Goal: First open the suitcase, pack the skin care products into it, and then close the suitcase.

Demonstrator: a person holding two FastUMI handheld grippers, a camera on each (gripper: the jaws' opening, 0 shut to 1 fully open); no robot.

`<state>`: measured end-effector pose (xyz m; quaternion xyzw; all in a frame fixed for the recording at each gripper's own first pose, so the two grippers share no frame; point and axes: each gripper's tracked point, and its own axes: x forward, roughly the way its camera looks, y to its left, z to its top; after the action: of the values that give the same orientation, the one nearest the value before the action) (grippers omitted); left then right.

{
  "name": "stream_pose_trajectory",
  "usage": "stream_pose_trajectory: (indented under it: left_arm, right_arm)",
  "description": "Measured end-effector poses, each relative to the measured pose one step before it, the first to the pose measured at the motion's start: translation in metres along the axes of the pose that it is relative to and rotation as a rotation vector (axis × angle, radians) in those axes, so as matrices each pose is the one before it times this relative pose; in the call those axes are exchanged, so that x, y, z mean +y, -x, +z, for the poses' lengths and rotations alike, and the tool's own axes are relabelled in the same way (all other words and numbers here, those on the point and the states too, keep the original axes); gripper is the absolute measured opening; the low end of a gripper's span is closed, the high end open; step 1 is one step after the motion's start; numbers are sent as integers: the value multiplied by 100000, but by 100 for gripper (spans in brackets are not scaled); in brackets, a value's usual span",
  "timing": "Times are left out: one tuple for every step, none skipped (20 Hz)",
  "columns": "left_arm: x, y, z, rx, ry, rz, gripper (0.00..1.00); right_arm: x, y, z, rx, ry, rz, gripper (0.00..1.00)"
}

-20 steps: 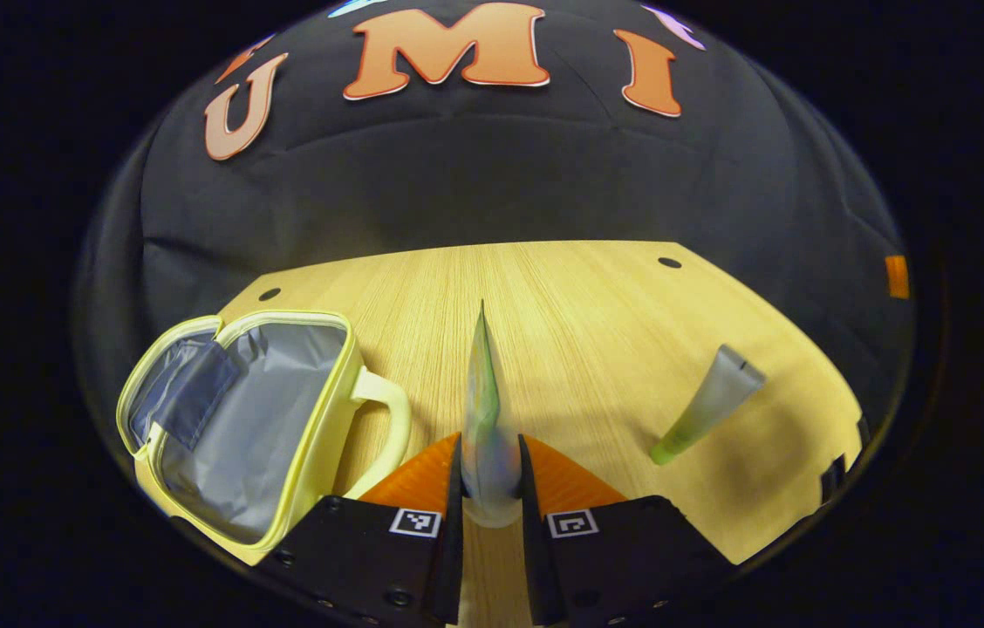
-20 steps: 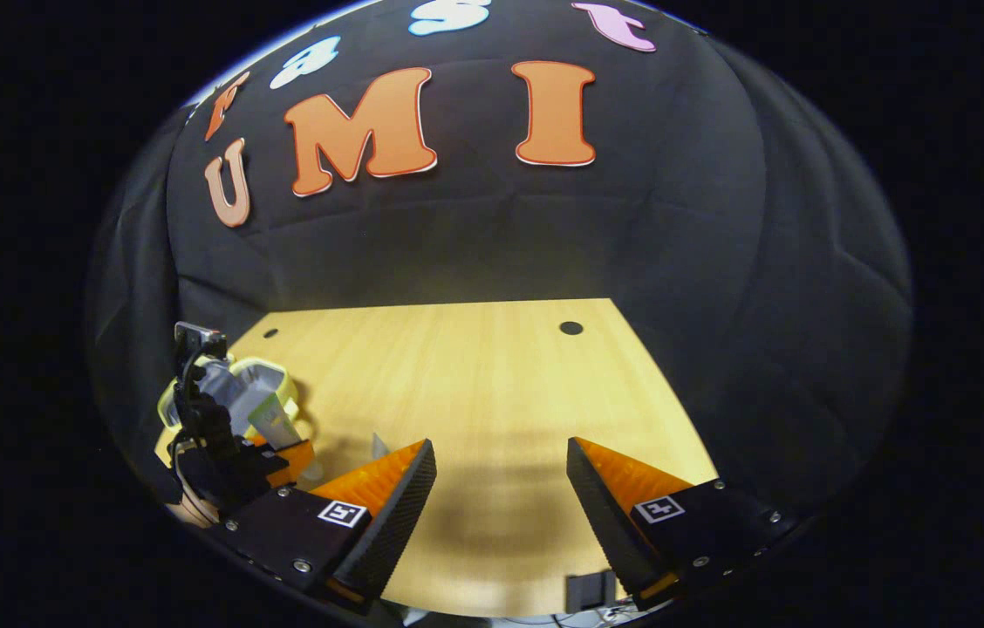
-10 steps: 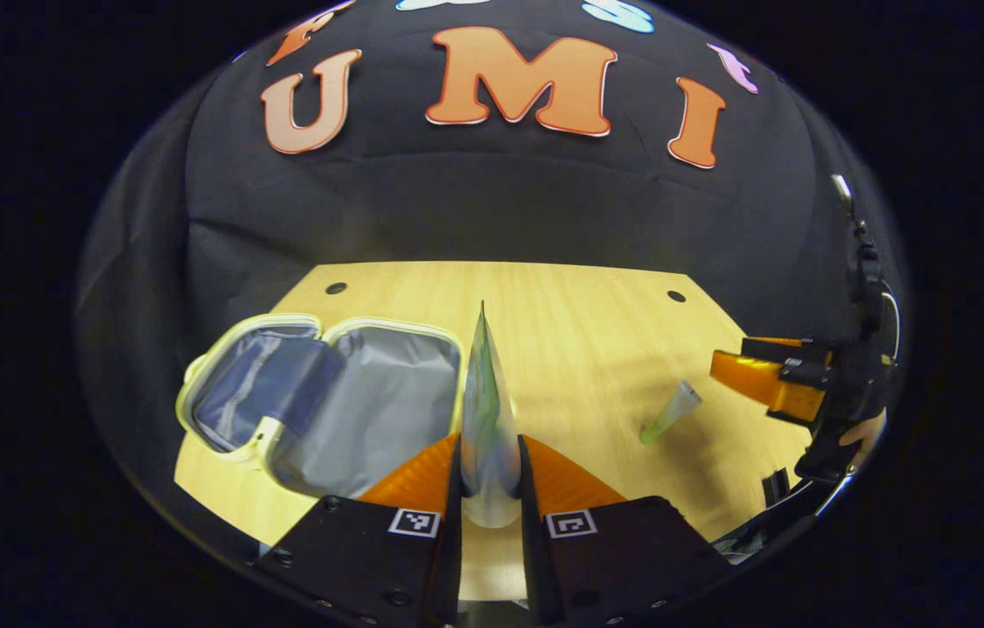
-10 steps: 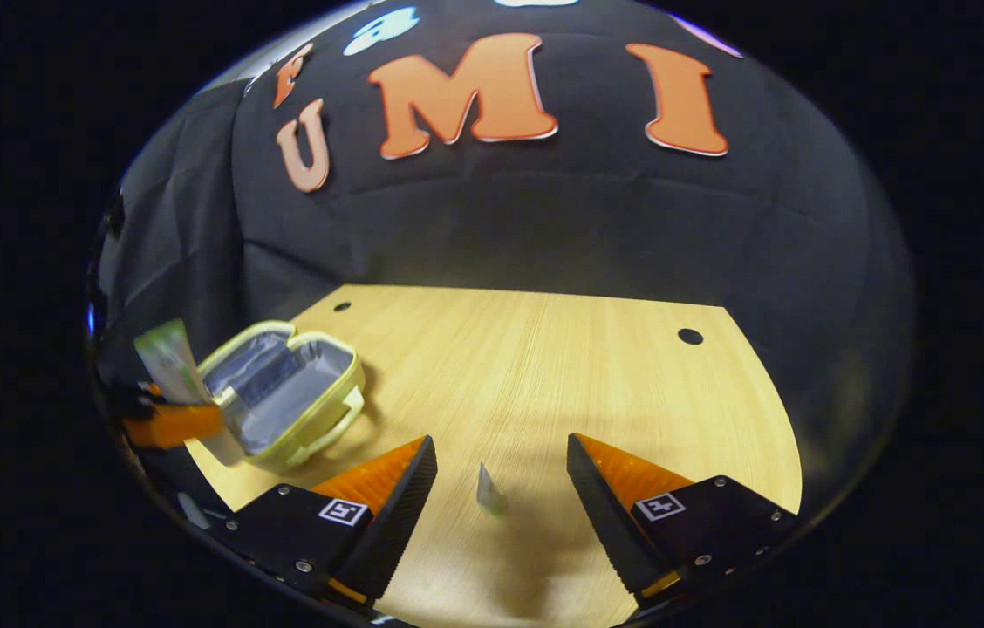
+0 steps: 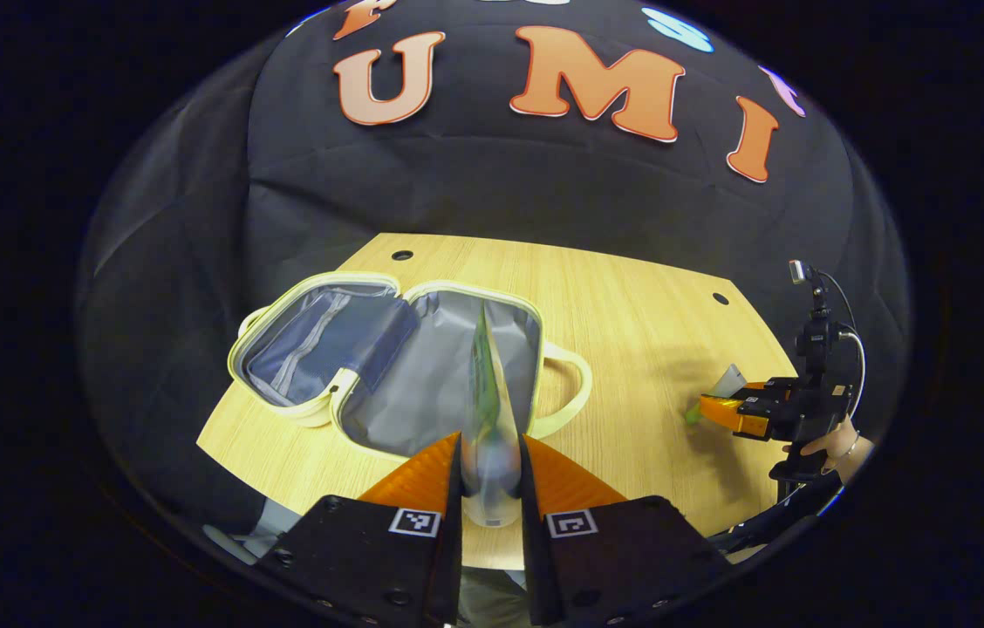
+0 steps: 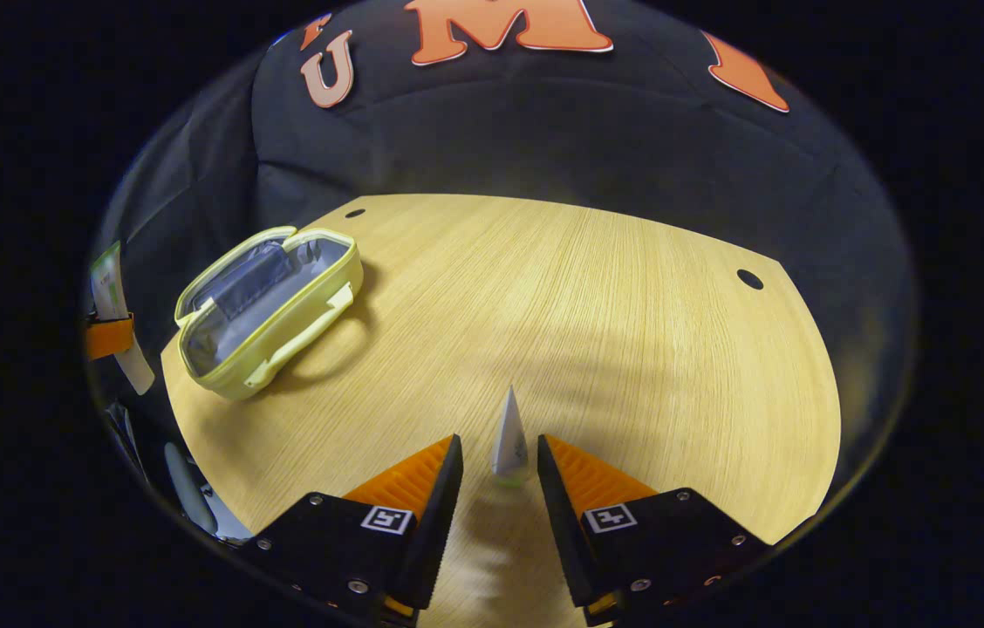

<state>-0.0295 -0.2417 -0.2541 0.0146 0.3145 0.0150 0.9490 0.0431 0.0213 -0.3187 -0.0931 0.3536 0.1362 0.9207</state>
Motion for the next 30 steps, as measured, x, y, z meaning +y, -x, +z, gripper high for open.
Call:
stream_pose_trajectory:
  left_arm:
    - [267,-8,-331,544,118,334,30]
    - [101,-62,-162,635,26,-88,30]
    - [110,-88,-125,586,170,-229,30]
    - [48,13,10,558,-72,-324,30]
    - [44,-12,-9,468,-382,-249,30]
    - [17,9,81,814,-522,-145,30]
    - [4,135,81,788,-521,-521,30]
    - [-36,25,348,1025,-573,-942,30]
    - [66,128,354,1197,-893,-1283,30]
    - [127,90,505,1389,-1492,-1342,30]
    - [202,88,618,1560,-2315,-1698,30]
    - [220,11,845,1711,-3023,-1629,30]
    - [460,-247,694,1918,-3084,-1501,30]
    - [596,-455,892,2228,-3590,-1639,30]
    - [760,-757,718,2031,-3410,-1511,30]
    - [1076,-997,906,2602,-3356,-901,30]
    - [977,-780,528,1930,-2285,-714,30]
    - [718,-863,745,1965,-1885,-1165,30]
    - [383,-637,606,2439,-1975,-1911,30]
    - [507,-773,459,2211,-1965,-2134,30]
    - [511,-856,313,2934,-1838,-1485,30]
    - [334,-1025,211,3308,-2028,-1778,30]
    - [253,-970,55,3351,-1458,-1690,30]
    - [-76,-911,72,3464,-1277,-2145,30]
    - [-163,-1019,20,3868,-751,-1813,30]
    - [-206,-948,-9,3736,-389,-1328,30]
    - [-236,-780,-226,3939,-98,-1051,30]
    - [-128,-737,-29,3124,-31,-835,30]
    - [17,-413,-145,2423,201,-449,30]
    - [-70,-497,28,1863,177,-490,30]
  right_arm:
    - [-86,-330,-362,1765,241,-743,55]
    - [-294,-249,-346,1635,13,-767,46]
    - [-260,-54,-81,711,-508,-285,36]
    - [86,76,123,70,-510,170,33]
    - [58,-28,-99,1017,42,-69,28]
    - [-134,88,-135,1020,-156,-978,31]
    - [80,312,9,991,-795,-171,31]
    - [262,467,186,960,-1990,718,31]
    - [332,896,494,192,-2770,1309,31]
    - [281,1240,418,-286,-2212,1452,31]
    - [528,1061,628,-805,-1675,1491,31]
    - [721,830,639,-1023,-1519,1544,31]
    - [804,883,610,-927,-1442,1787,31]
    - [906,768,445,-1221,-1256,1485,31]
    - [713,676,439,-1084,-1155,754,30]
    - [739,681,170,-795,-1522,446,30]
    - [784,512,254,-759,-2004,385,30]
    - [794,565,54,-674,-2232,171,31]
    - [651,378,62,-654,-2078,-339,31]
    - [452,153,-59,-776,-1766,-1157,30]
    - [428,153,-93,-369,-1555,-1235,30]
    - [536,273,-218,-317,-1879,-1229,30]
    - [368,181,-233,-463,-1910,-1523,30]
    - [340,57,-232,-154,-1514,-1644,30]
    - [352,100,-139,7,-1742,-1629,30]
    - [435,134,-370,7,-1783,-1392,30]
    - [339,131,-320,-48,-1737,-1365,30]
    - [358,95,-304,-85,-1290,-1213,30]
    - [159,186,-292,-73,-1160,-1559,30]
    - [109,167,-347,-4,-1081,-1412,30]
